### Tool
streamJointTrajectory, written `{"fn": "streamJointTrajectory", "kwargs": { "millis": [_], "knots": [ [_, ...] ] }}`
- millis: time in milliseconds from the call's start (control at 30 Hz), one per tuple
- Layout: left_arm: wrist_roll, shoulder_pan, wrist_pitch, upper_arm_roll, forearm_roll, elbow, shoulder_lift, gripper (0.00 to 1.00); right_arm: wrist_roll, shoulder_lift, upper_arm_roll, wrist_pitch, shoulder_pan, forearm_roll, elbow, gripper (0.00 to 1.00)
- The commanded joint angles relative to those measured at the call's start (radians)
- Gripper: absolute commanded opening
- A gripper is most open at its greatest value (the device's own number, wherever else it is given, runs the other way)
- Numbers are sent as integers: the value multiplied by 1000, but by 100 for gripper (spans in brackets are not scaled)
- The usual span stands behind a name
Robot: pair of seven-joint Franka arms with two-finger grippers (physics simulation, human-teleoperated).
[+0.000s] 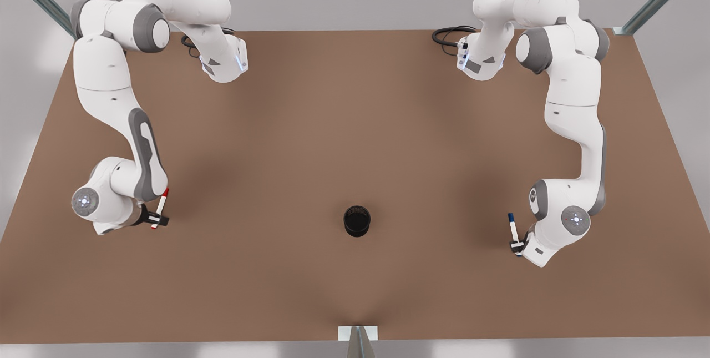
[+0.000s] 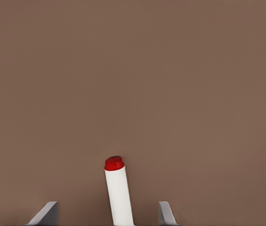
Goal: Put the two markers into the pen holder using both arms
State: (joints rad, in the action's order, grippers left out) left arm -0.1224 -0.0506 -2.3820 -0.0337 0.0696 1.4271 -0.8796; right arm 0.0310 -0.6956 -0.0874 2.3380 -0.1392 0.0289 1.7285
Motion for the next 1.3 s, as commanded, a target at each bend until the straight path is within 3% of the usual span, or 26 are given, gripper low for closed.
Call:
{"fn": "streamJointTrajectory", "kwargs": {
  "millis": [0,133,367,467,667,700,800,867,933,1000,1067,1133,1267],
  "knots": [
    [-32,0,-3,0,1,-1,1,42,-22,1,0,44,1,-18,3,73],
    [-34,0,-3,0,3,-1,-7,42,-23,1,0,44,1,-17,5,55],
    [-34,0,-9,0,3,-1,-13,40,-25,-2,0,53,1,-18,17,51],
    [-34,2,-9,0,3,-1,-13,32,-25,-2,0,55,1,-18,17,48],
    [-34,0,-13,0,3,-1,-18,26,-25,-2,0,63,1,-17,31,46],
    [-42,0,-13,0,3,-7,-18,21,-25,-2,0,63,1,-18,31,43],
    [-43,2,-5,-2,3,-22,4,21,-25,-2,0,63,1,-18,32,41],
    [-42,14,32,-9,3,-33,64,21,-25,-2,0,76,1,-18,40,33],
    [-36,17,170,-101,-10,-31,183,21,-26,-2,0,76,1,-18,42,30],
    [-39,18,288,-212,-180,-36,294,21,-26,-2,0,76,1,-18,42,27],
    [-129,20,293,-357,-247,-89,306,21,-25,11,1,73,10,-18,36,21],
    [-92,86,98,-471,-269,-94,277,21,-37,67,8,63,18,-18,32,21],
    [-68,305,-468,-428,-263,-13,196,21,-33,168,100,-57,18,-73,-73,21]
  ]
}}
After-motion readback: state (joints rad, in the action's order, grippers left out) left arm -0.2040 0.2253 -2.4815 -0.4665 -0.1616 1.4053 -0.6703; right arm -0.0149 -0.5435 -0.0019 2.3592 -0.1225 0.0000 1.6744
